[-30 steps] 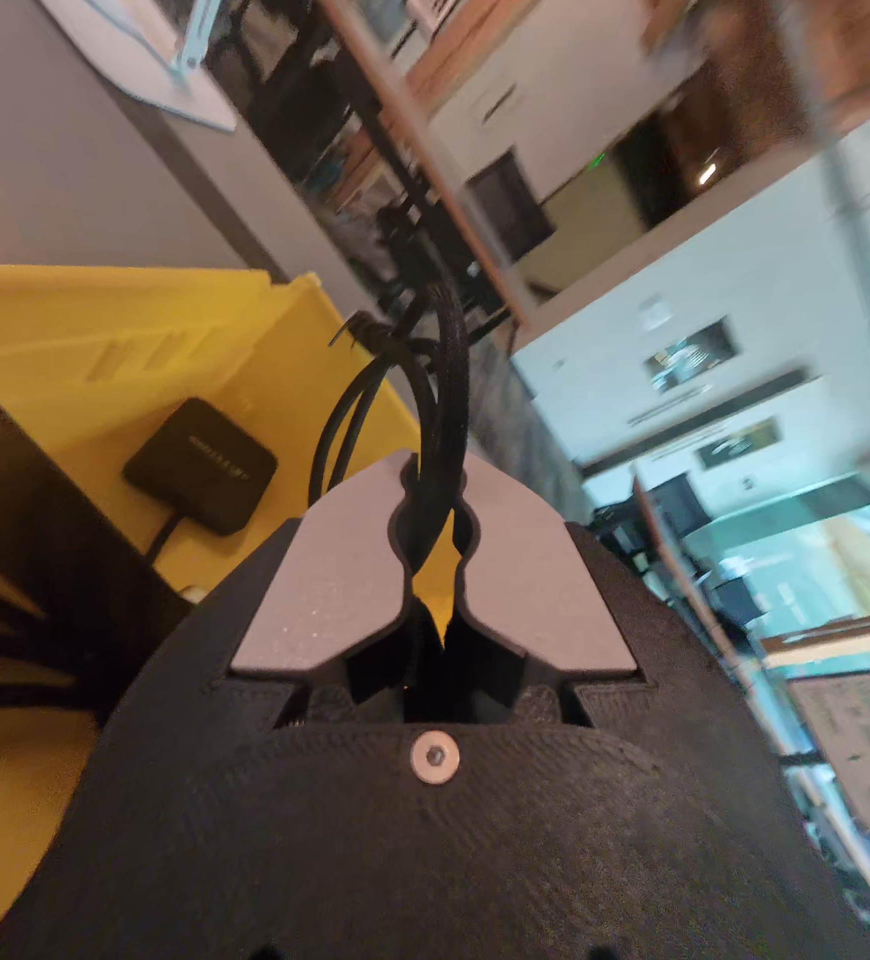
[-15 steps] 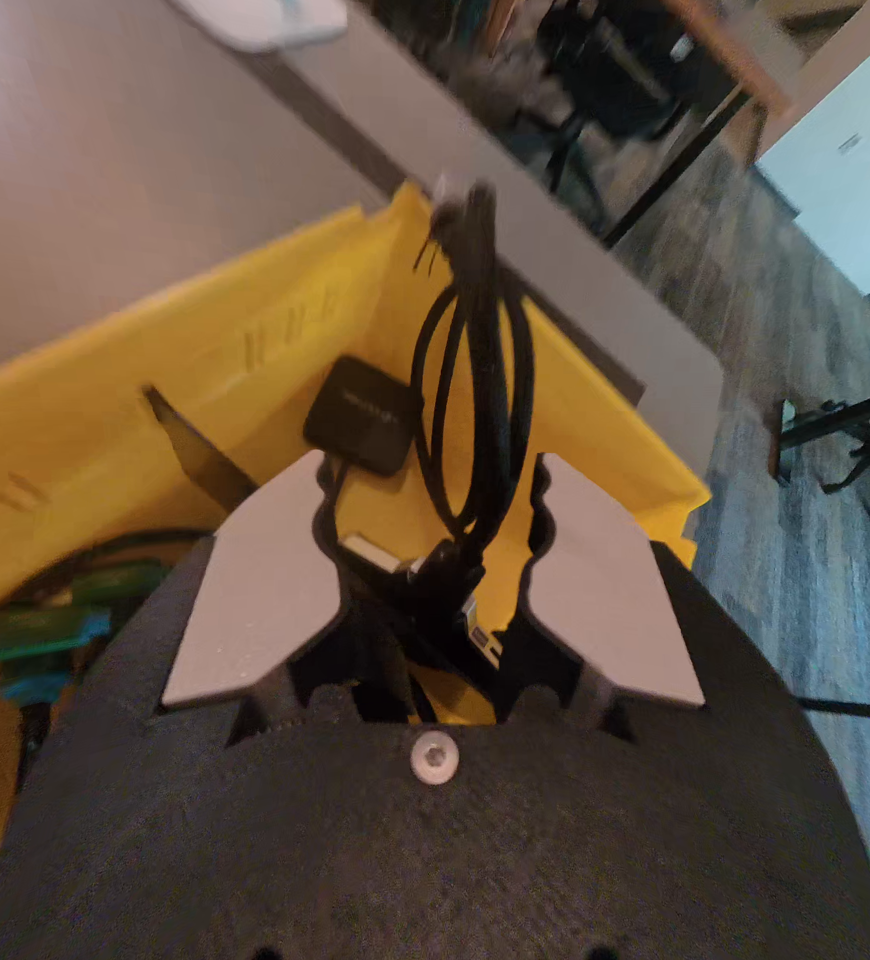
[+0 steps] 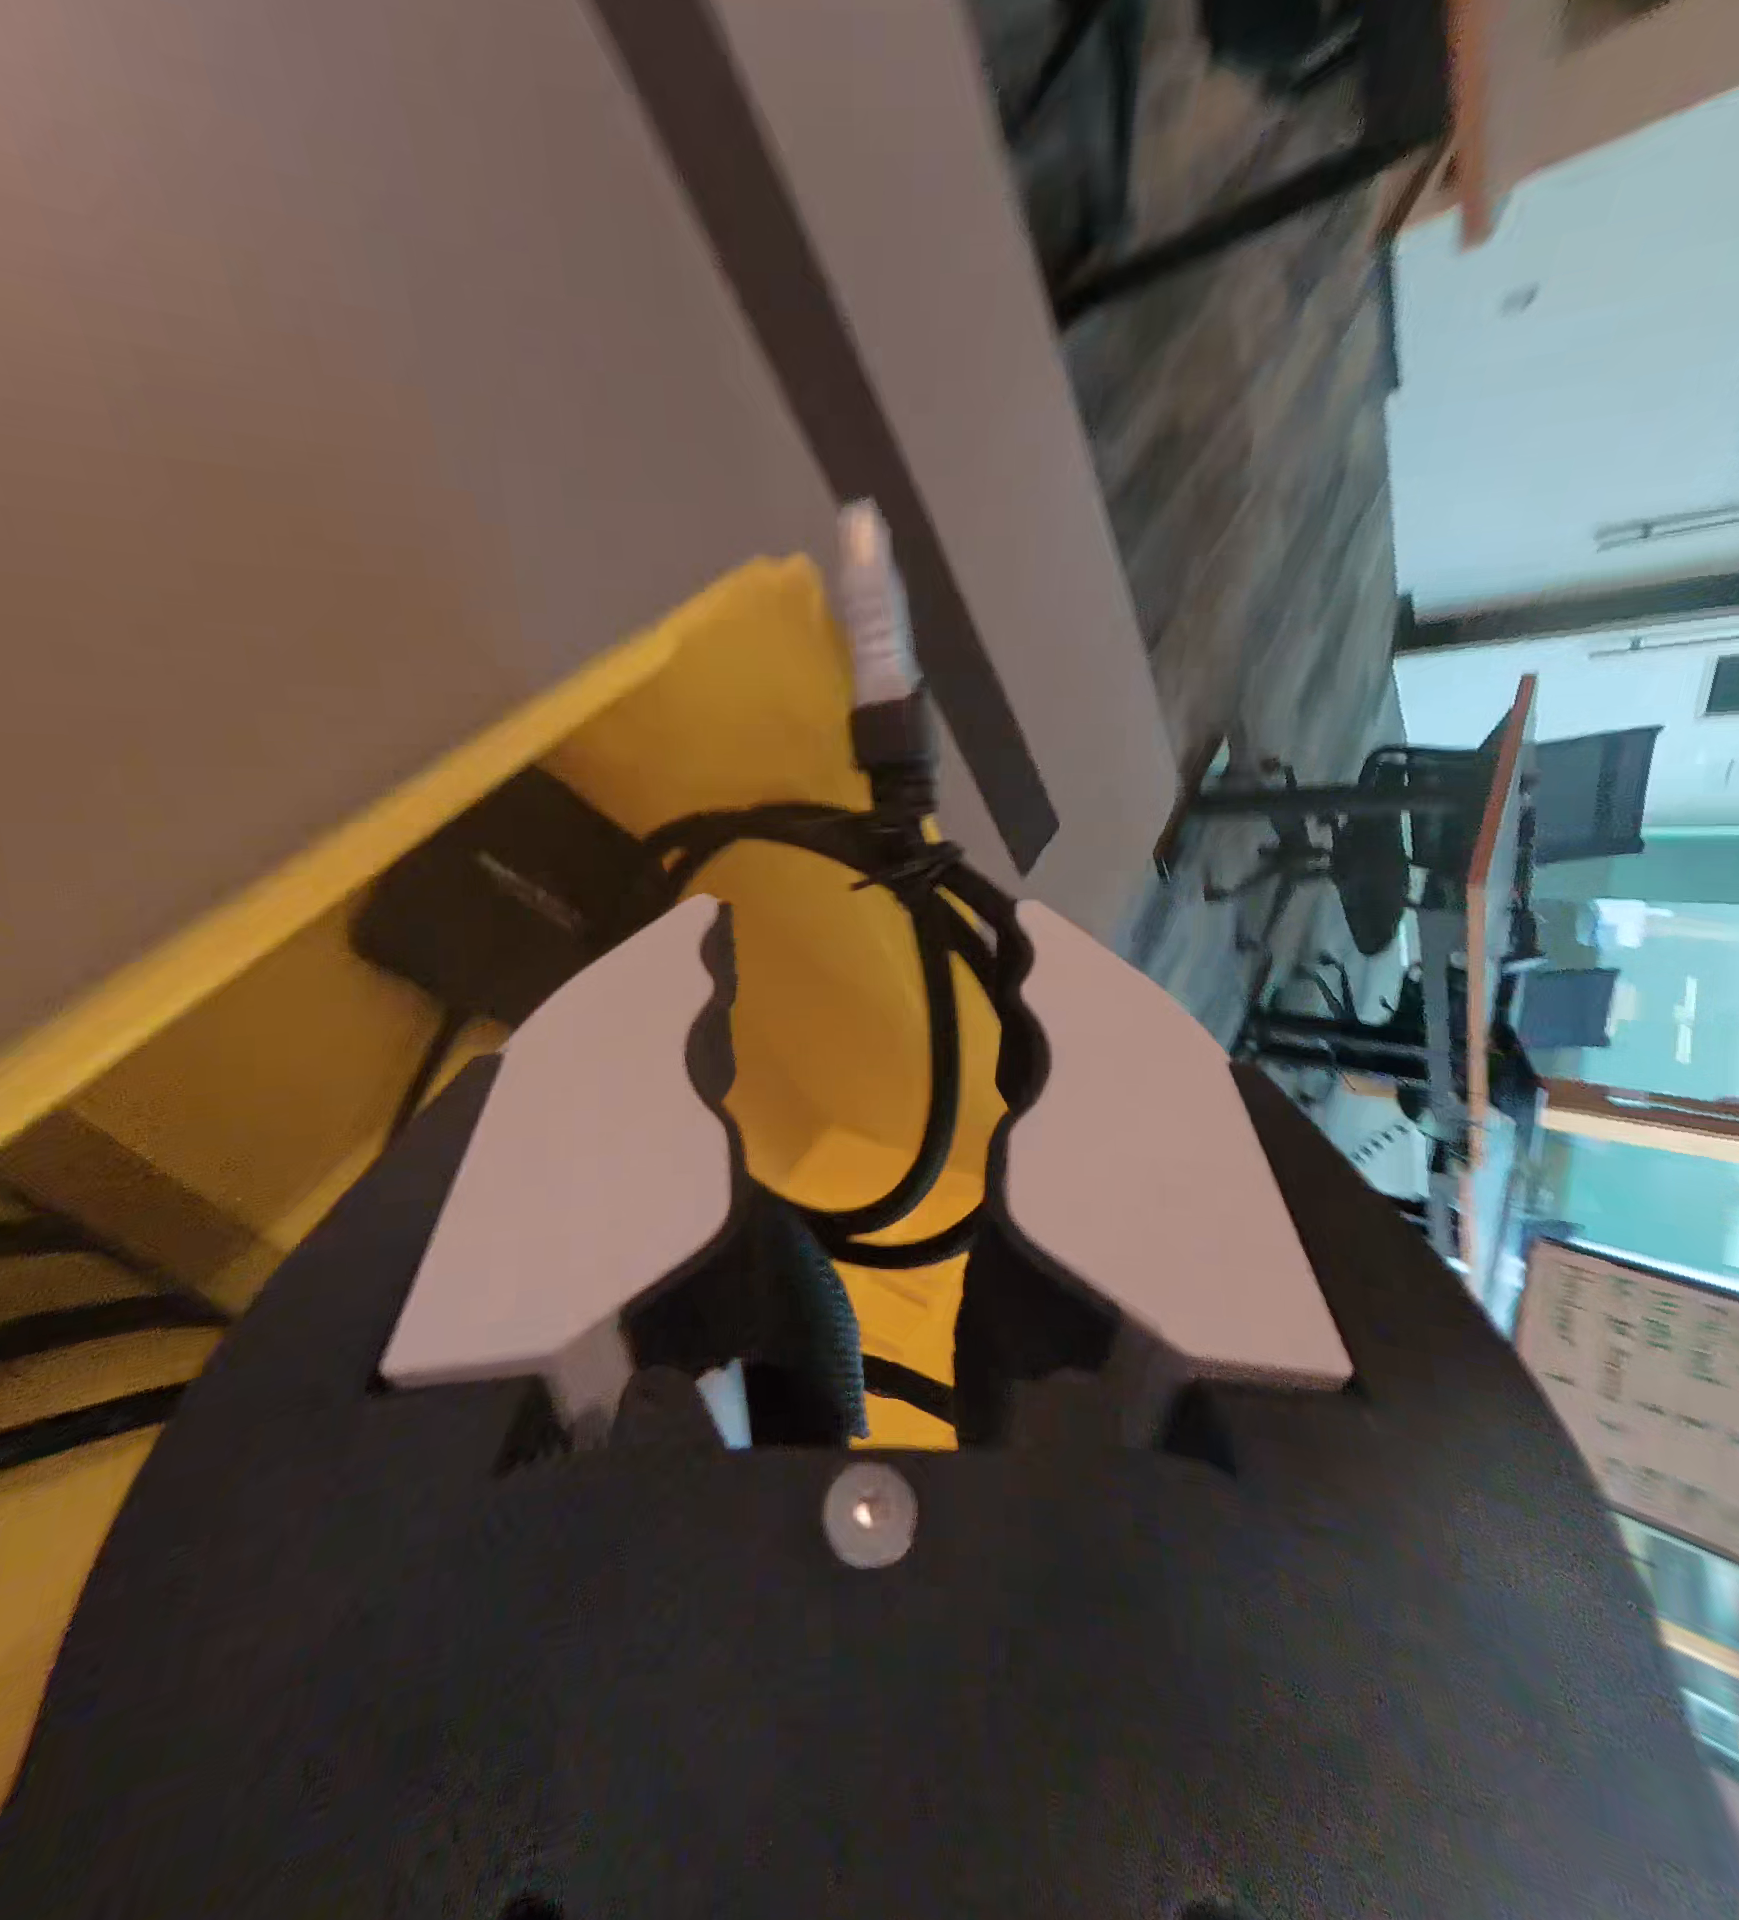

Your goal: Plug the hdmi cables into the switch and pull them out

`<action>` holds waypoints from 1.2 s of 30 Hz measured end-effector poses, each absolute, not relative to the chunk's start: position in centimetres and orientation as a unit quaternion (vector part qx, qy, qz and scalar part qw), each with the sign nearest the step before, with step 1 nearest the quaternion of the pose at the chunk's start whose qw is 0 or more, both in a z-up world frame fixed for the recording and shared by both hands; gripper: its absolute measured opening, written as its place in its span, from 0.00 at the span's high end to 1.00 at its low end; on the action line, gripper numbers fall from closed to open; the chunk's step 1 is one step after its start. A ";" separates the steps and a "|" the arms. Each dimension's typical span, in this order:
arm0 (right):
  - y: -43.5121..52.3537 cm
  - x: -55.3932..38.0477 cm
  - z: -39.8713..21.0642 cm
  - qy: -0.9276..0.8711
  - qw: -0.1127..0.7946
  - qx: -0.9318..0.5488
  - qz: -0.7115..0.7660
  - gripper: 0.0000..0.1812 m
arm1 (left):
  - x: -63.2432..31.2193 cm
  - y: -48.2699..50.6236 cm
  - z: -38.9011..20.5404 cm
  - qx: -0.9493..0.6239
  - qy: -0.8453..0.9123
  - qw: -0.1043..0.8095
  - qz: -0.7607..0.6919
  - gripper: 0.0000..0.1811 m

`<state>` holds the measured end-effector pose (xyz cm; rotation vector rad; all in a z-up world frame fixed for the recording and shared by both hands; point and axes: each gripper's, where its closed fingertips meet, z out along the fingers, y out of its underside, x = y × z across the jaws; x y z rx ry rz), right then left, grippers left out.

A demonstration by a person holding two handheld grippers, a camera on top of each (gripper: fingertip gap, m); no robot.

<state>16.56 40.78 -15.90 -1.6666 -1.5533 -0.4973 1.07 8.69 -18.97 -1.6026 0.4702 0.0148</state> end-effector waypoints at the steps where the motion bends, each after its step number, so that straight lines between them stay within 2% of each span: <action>1: 41.5 17.0 -16.7 -0.618 0.379 -0.652 -0.221 0.78 | 1.1 8.7 -19.0 -0.711 0.209 0.671 0.006 0.53; 5: 42.8 18.2 -16.3 -0.624 0.396 -0.594 -0.318 0.94 | 1.1 8.7 -19.0 -0.712 0.210 0.670 0.004 0.53; 8: 41.5 17.8 -15.9 -0.646 0.411 -0.563 -0.312 0.97 | 1.1 8.7 -19.0 -0.712 0.211 0.669 0.006 0.53; 11: 39.1 16.8 -15.7 -0.657 0.439 -0.575 -0.212 1.00 | 1.1 8.7 -19.0 -0.712 0.210 0.670 0.006 0.53; 13: 37.4 16.6 -15.9 -0.654 0.444 -0.600 -0.123 0.98 | 1.1 8.7 -19.0 -0.713 0.208 0.670 0.005 0.53; 15: 36.1 16.4 -14.6 -0.627 0.486 -0.607 -0.046 0.96 | 1.0 8.7 -19.0 -0.714 0.205 0.670 0.000 0.53; 20: 31.9 19.6 -9.4 -0.479 0.585 -0.634 0.160 0.72 | 0.8 8.8 -18.6 -0.718 0.172 0.672 -0.051 0.53; 23: 30.1 24.4 -9.8 -0.393 0.577 -0.687 0.200 0.54 | 0.2 9.0 -18.3 -0.720 0.127 0.675 -0.096 0.53; 24: 29.7 26.3 -10.7 -0.378 0.569 -0.707 0.182 0.52 | 0.1 9.0 -18.3 -0.721 0.113 0.674 -0.111 0.52; 28: 28.5 33.3 -14.5 -0.314 0.545 -0.768 0.116 0.51 | -0.1 9.5 -18.6 -0.734 0.092 0.660 -0.127 0.45; 30: 28.0 35.4 -16.5 -0.282 0.523 -0.796 0.116 0.52 | 0.8 9.6 -19.7 -0.757 0.135 0.627 -0.126 0.39; 33: 27.4 36.5 -19.0 -0.268 0.488 -0.822 0.122 0.53 | 1.9 9.3 -22.3 -0.807 0.237 0.523 -0.140 0.39; 36: 27.6 36.7 -20.8 -0.272 0.465 -0.837 0.097 0.57 | 1.1 10.1 -21.7 -0.803 0.288 0.511 -0.106 0.41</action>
